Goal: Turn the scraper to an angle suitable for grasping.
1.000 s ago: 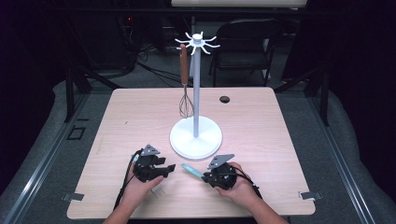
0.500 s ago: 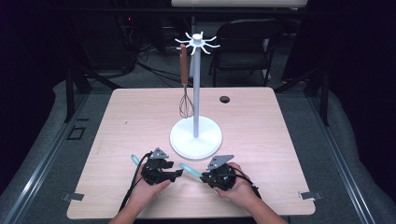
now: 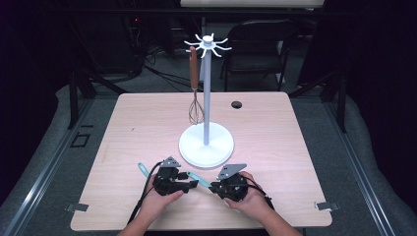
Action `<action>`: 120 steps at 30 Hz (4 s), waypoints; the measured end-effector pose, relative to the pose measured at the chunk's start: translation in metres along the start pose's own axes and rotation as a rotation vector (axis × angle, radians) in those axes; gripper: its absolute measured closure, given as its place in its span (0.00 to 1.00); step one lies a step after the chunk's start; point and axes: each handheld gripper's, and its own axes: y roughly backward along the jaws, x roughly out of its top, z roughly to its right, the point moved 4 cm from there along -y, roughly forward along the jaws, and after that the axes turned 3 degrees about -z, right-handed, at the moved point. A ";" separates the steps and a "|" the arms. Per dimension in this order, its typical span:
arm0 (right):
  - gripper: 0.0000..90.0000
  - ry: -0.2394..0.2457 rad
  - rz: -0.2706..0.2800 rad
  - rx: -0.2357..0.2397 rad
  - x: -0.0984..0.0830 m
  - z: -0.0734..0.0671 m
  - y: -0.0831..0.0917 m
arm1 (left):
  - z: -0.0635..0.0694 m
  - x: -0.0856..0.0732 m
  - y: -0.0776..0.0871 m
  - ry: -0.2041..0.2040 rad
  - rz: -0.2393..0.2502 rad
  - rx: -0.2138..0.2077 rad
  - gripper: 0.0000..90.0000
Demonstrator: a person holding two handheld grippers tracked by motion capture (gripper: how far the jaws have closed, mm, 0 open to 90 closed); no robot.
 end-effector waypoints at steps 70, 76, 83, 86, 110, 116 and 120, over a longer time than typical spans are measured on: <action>0.82 -0.022 0.136 -0.009 0.052 -0.008 0.004 | 0.032 0.044 0.039 -0.116 0.206 0.040 0.85; 0.78 -0.021 0.127 -0.010 0.042 -0.006 0.012 | 0.039 0.047 0.030 -0.123 0.192 0.025 0.87; 0.77 -0.052 0.106 0.000 0.026 -0.002 0.014 | 0.044 0.045 0.017 -0.136 0.164 0.010 0.90; 0.77 -0.052 0.107 0.002 0.023 -0.003 0.013 | 0.045 0.043 0.012 -0.134 0.156 -0.006 0.91; 0.71 -0.068 0.127 0.000 0.022 0.003 0.024 | 0.043 0.051 0.015 -0.153 0.125 -0.042 0.95; 0.70 -0.066 0.088 -0.027 0.017 0.006 0.031 | 0.036 0.064 0.026 -0.170 0.111 -0.024 0.95; 0.70 -0.076 0.080 -0.049 0.009 0.012 0.032 | 0.031 0.074 0.033 -0.161 0.102 -0.026 0.95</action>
